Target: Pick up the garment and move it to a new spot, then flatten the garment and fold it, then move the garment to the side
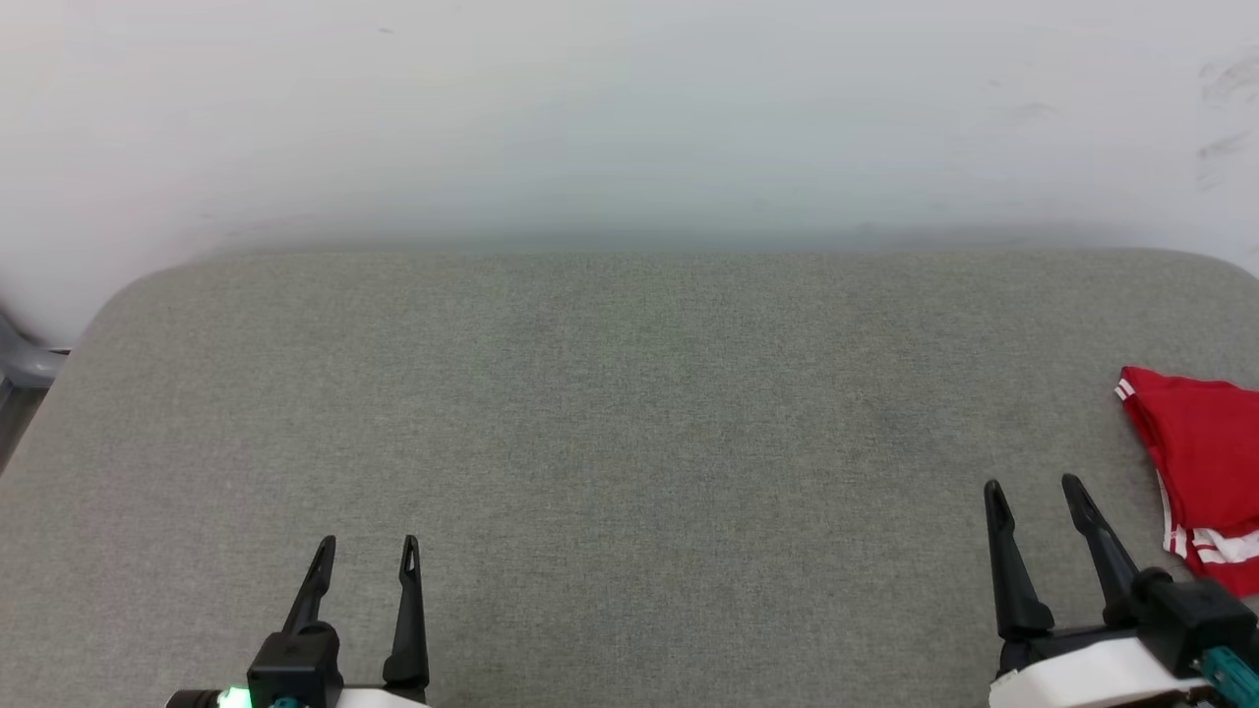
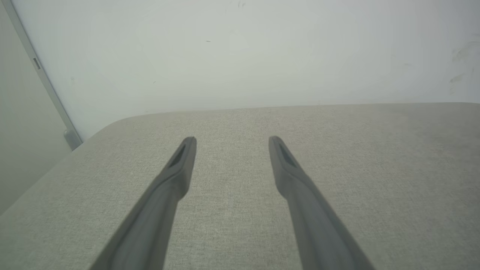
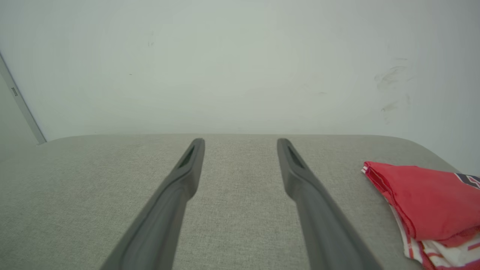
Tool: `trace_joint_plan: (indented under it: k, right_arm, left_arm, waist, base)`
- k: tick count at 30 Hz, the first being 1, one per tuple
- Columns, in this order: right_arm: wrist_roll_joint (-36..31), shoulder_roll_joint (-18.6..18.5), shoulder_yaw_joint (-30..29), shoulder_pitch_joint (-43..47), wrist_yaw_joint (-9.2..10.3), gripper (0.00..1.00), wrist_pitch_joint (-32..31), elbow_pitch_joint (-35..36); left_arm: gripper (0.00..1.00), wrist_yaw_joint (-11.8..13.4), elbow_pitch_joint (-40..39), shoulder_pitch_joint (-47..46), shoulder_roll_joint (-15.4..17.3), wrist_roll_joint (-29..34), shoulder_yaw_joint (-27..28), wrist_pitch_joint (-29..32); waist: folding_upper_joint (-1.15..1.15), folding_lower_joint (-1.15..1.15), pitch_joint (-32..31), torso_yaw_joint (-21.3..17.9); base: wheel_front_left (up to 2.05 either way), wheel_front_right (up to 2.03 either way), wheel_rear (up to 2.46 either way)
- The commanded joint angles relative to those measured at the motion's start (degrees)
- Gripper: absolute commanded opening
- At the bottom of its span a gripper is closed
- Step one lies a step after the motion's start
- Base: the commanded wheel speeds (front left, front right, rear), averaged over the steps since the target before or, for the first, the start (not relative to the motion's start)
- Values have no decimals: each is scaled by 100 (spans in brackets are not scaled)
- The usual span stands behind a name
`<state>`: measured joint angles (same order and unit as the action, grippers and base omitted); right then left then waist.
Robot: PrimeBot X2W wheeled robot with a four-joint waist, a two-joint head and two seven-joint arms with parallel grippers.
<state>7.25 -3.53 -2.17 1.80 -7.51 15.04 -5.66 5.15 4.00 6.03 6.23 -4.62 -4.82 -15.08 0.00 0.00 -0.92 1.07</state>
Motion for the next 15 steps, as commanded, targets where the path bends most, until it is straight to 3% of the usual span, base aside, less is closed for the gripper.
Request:
trace_joint_plan:
  k: [1,15]
  right_arm:
    - [2,42,-18,125,5,100,16,82]
    - [11,77,-169,608,5,100,-117,617]
  left_arm:
    - [100,-16,9,80,-21,-7,24,-11]
    - [100,-161,52,103,-54,-30,43,-11]
  waist:
    - [0,0,-18,3]
    - [0,0,-21,122]
  base:
    - [0,0,0]
    - [0,0,0]
